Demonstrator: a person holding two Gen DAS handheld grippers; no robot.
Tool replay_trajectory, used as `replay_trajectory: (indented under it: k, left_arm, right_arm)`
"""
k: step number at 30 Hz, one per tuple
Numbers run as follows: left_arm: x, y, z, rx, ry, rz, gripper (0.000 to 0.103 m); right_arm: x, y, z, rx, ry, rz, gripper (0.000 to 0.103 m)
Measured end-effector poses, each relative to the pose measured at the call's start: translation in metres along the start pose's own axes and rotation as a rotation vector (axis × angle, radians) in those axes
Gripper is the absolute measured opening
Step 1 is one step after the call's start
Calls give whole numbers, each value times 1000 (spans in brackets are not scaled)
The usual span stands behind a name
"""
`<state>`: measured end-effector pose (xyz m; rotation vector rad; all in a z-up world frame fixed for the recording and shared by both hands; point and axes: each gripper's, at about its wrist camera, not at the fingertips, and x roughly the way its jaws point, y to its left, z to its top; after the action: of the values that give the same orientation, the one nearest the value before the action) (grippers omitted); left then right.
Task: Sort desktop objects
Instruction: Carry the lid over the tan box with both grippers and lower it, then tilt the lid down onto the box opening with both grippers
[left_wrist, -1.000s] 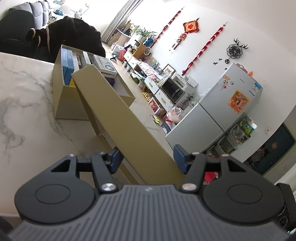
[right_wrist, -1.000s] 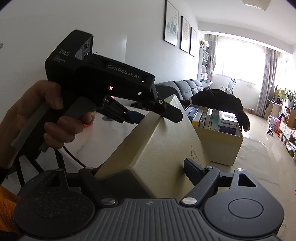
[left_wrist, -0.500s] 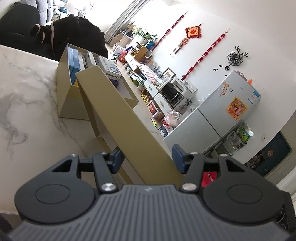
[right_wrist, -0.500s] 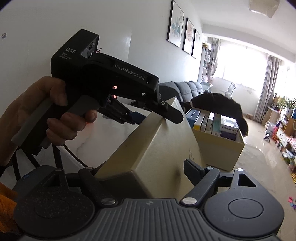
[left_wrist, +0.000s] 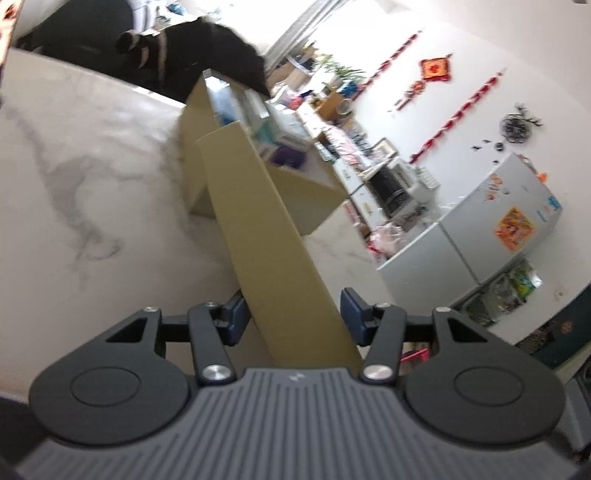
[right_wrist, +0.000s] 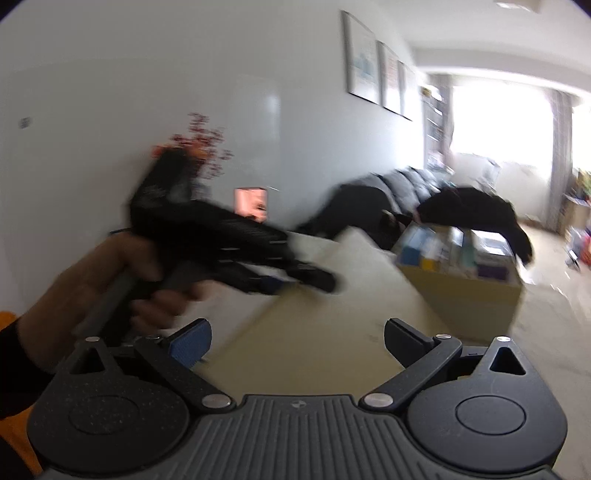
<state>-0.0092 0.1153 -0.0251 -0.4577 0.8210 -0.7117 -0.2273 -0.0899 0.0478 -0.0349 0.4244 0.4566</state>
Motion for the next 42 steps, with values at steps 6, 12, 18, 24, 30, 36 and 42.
replay_trajectory:
  k: [6,12,18,24,30,36,42]
  left_arm:
    - [10,37,-8,-89,38,2,56]
    - [15,58,-21,-133,68,45,64]
    - [17,68,-33,-115,91,136,66]
    - [7,67,-34,-61,88,151,69]
    - [-6,71,-53,-42,100,131,69]
    - [-12,74,-78,-78,106,83,68]
    - [-3,76,-93,-100,117,28,63]
  right_arm:
    - [16,-54,-22,133,75,-85,100]
    - [40,-95,-60,265,186,-110,91]
    - [54,-117,-86,401,272,-58,81]
    - [56,-127,-96,487,301,-20,77]
    - [53,-142,-105,566,303,24,72]
    - [51,-155,-116,659,295,72,71]
    - [50,-164,-130,750,285,123,70]
